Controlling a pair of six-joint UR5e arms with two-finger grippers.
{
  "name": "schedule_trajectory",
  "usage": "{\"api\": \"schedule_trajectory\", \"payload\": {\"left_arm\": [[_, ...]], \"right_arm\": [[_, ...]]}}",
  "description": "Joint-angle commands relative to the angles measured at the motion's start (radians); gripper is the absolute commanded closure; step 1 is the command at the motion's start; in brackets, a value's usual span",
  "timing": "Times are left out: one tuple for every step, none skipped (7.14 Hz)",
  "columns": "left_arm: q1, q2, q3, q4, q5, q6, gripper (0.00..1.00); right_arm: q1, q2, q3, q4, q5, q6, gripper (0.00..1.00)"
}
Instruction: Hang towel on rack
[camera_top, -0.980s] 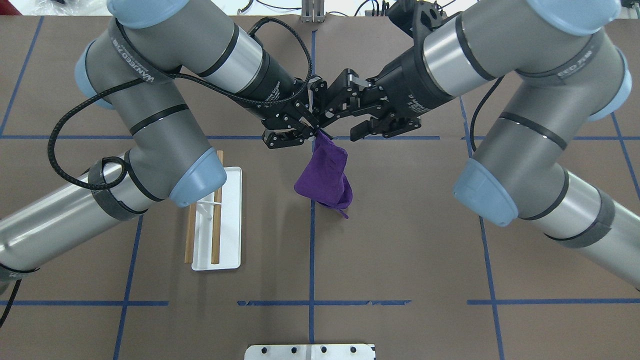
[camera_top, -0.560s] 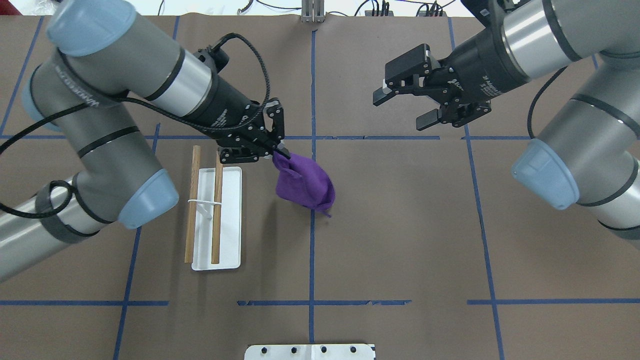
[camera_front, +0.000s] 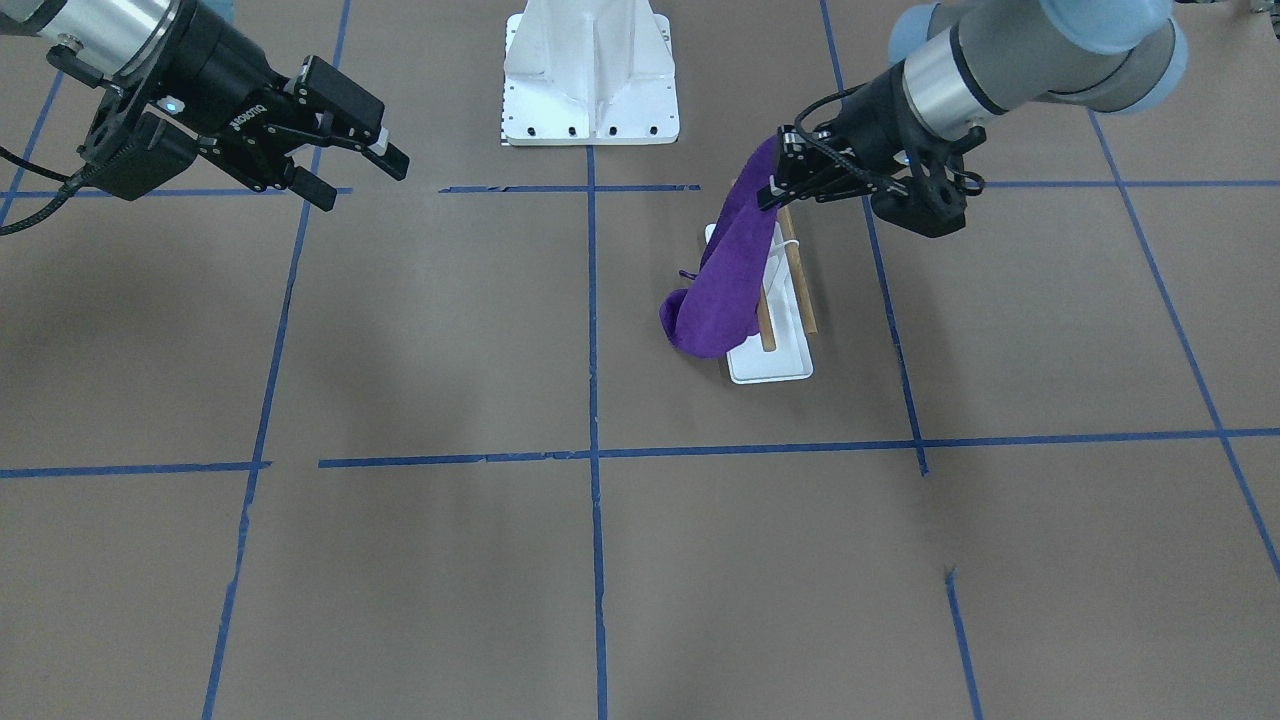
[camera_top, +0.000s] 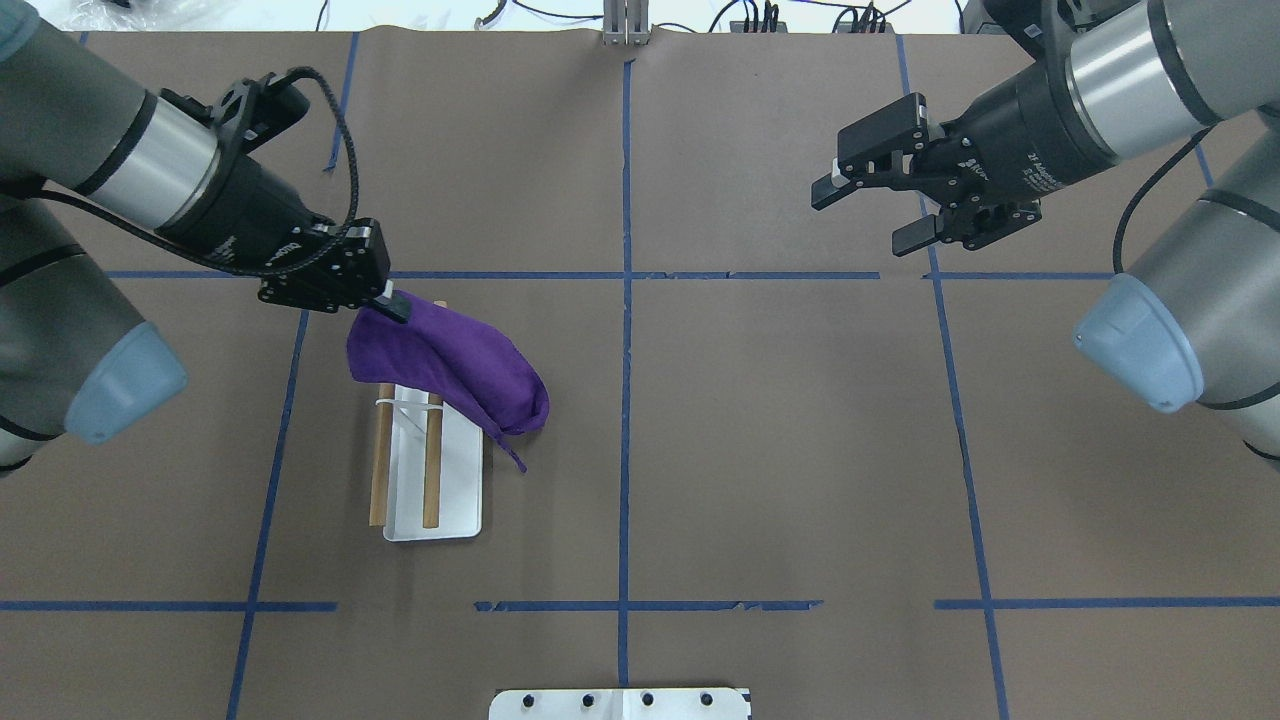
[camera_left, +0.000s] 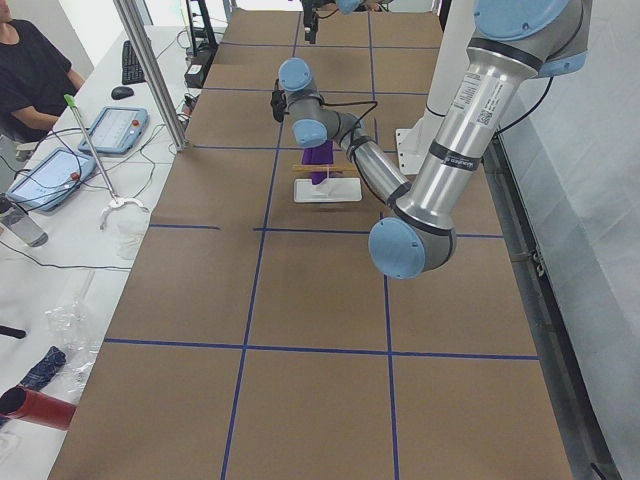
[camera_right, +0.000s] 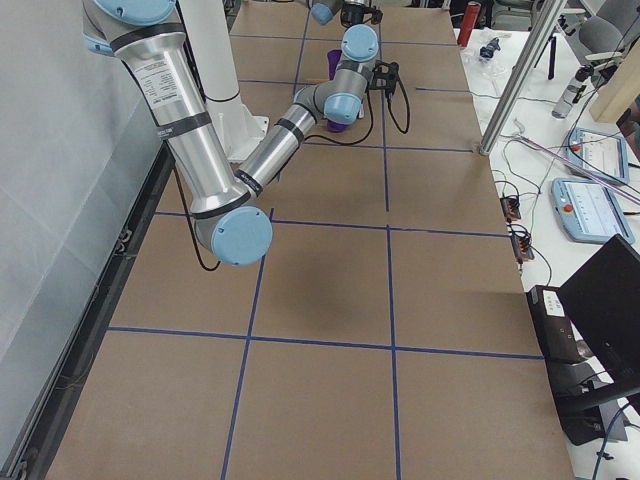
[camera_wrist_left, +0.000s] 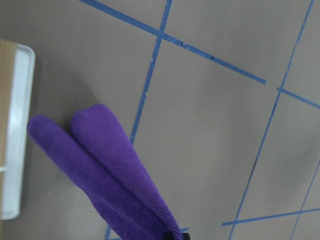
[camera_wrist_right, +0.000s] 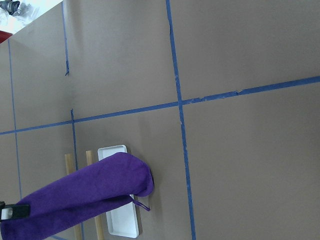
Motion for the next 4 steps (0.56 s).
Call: {"api": "schedule_trajectory", "payload": {"left_arm": [[-0.036,0.114,-0.003,0.000,-0.007,0.185,1.00],[-0.054,0.178,-0.002,0.000,-0.007,0.269,1.00],[-0.058,0.194,0.012,0.002,-0.007,0.299,1.00],[-0.058,0.197,0.023,0.002,-0.007,0.310,1.00]], "right_arm": [[0.000,-0.009,-0.011,0.000,-0.007,-0.019,0.00],[0.000,-0.015,-0.012,0.000,-0.007,-0.033,0.00],[0.000,-0.018,-0.012,0.000,-0.005,-0.037,0.00],[0.005,-0.021,-0.012,0.000,-0.005,-0.039,0.00]]}}
